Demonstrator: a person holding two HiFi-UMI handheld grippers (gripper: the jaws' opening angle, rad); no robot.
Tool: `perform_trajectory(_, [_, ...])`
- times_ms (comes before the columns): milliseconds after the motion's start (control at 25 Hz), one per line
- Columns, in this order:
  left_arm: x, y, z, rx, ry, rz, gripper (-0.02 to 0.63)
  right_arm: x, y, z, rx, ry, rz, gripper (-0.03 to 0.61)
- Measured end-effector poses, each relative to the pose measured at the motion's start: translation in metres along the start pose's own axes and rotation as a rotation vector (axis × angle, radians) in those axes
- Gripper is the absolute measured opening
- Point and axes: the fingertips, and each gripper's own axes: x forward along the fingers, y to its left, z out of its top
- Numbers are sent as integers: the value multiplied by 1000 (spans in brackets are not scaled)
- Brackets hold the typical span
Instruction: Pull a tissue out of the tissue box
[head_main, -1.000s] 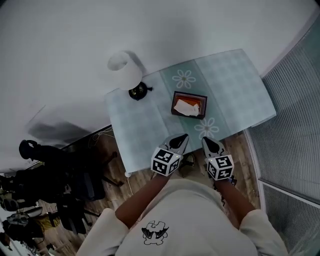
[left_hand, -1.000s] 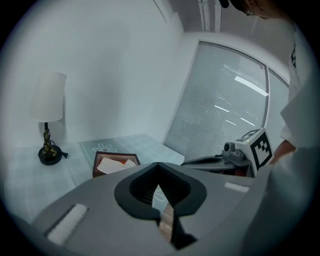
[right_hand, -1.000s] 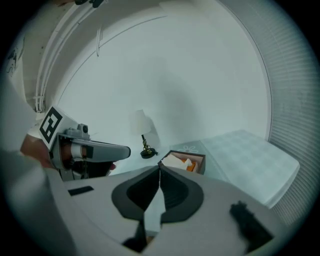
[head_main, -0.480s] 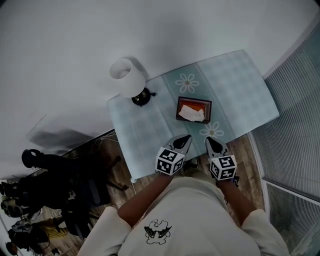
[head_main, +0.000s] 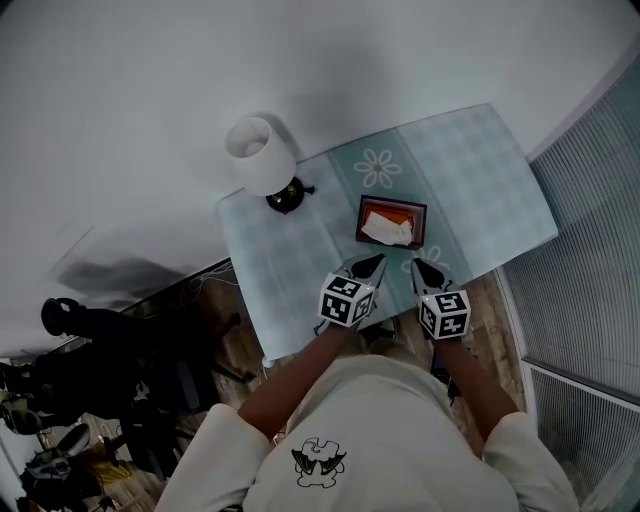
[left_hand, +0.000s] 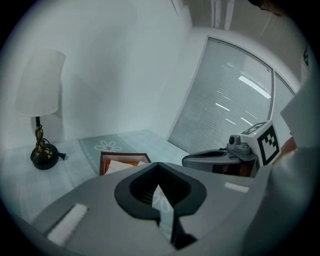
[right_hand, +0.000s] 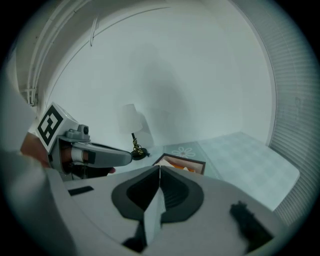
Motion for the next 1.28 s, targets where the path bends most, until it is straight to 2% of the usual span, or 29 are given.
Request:
perform_trajectory(320, [30, 31, -1, 23, 36, 38, 6, 43, -22, -19, -54, 100, -5, 14])
perform_trajectory(440, [40, 39, -9, 38, 71, 47, 6, 56, -33, -28, -52, 137, -16, 15])
perform_trajectory(560, [50, 47, -18, 16, 96, 51, 6, 71, -41, -33, -37, 169, -13, 15])
perform_trajectory(600, [53, 49, -21, 5, 101, 51, 6, 75, -43, -35, -34, 180, -12, 26])
perform_trajectory(760, [61, 53, -27, 4, 127, 54, 6, 90, -48, -45, -28, 238, -8, 140])
perform_trajectory(1280, [61, 64, -27, -19, 125, 74, 6, 112, -56, -59, 7, 282, -9, 161])
